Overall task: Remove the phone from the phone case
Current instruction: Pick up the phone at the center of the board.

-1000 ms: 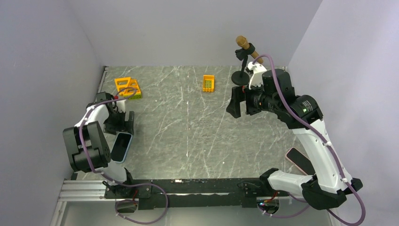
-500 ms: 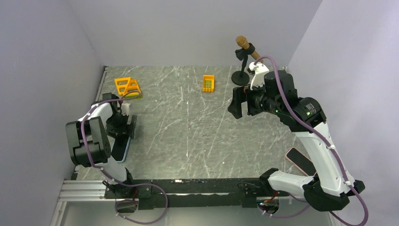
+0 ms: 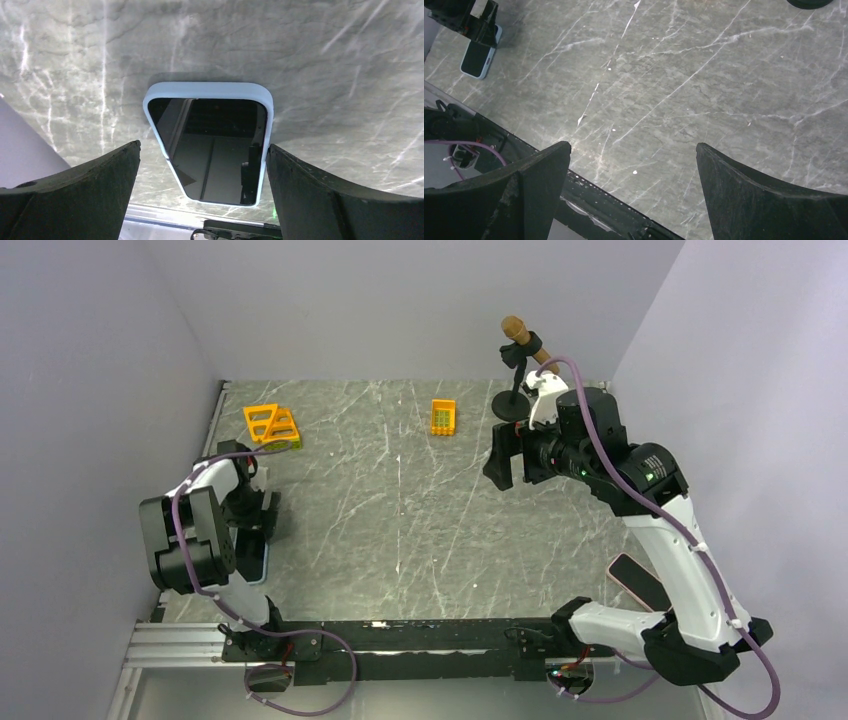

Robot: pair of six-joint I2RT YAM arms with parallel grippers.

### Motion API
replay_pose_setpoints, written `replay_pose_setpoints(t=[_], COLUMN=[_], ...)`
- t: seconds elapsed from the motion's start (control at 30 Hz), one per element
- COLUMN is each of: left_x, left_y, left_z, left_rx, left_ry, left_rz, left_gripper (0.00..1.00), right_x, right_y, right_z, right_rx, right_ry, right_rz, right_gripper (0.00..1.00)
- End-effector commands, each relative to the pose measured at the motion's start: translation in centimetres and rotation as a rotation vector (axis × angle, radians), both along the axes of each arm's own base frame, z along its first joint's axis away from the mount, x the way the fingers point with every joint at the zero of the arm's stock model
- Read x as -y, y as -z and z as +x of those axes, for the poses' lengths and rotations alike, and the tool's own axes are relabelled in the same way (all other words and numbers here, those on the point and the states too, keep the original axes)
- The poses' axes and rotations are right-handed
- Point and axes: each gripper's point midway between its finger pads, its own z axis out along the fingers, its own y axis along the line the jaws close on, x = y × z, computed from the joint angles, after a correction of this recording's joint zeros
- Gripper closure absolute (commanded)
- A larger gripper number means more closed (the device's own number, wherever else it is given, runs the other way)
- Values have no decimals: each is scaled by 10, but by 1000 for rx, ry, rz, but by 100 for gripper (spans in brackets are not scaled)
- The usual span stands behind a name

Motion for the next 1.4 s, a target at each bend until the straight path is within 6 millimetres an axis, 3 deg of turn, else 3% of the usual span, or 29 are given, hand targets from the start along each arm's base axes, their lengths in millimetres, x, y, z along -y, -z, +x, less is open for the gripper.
replay_pose_setpoints(t=[0.0, 0.17, 0.37, 0.6, 0.8, 0.9, 1.1, 1.2, 1.37], left_x=[-16, 2, 16, 15, 10, 17, 40, 54, 109], left_y=[-7, 17, 26, 33, 13, -1, -32, -48, -73], left_z=[-2, -7, -1, -3, 6, 13, 25, 35, 52], left_rx=[-19, -84, -123, -166, -91, -36, 125, 198, 282], left_ry=[-44, -44, -101, -114, -142, -172, -176, -187, -276], left_rz=[84, -34, -235, -240, -199, -216, -278, -334, -532], left_gripper=[1, 1, 2, 22, 55, 71, 92, 100, 100], right_x=[-5, -4, -1, -1, -4, 2, 2, -1, -12], right_y=[-9, -8, -10, -11, -12, -9, 0, 6, 28], right_z=[5, 4, 3, 9, 16, 19, 17, 15, 12], right_rx=[32, 28, 32, 36, 28, 35, 1, -25, -95], right_ry=[-11, -13, -5, 11, 33, 84, 135, 151, 160], right_rz=[12, 9, 0, -9, -1, 4, 44, 81, 140], right_gripper=[0, 0, 0, 0, 0, 0, 0, 0, 0])
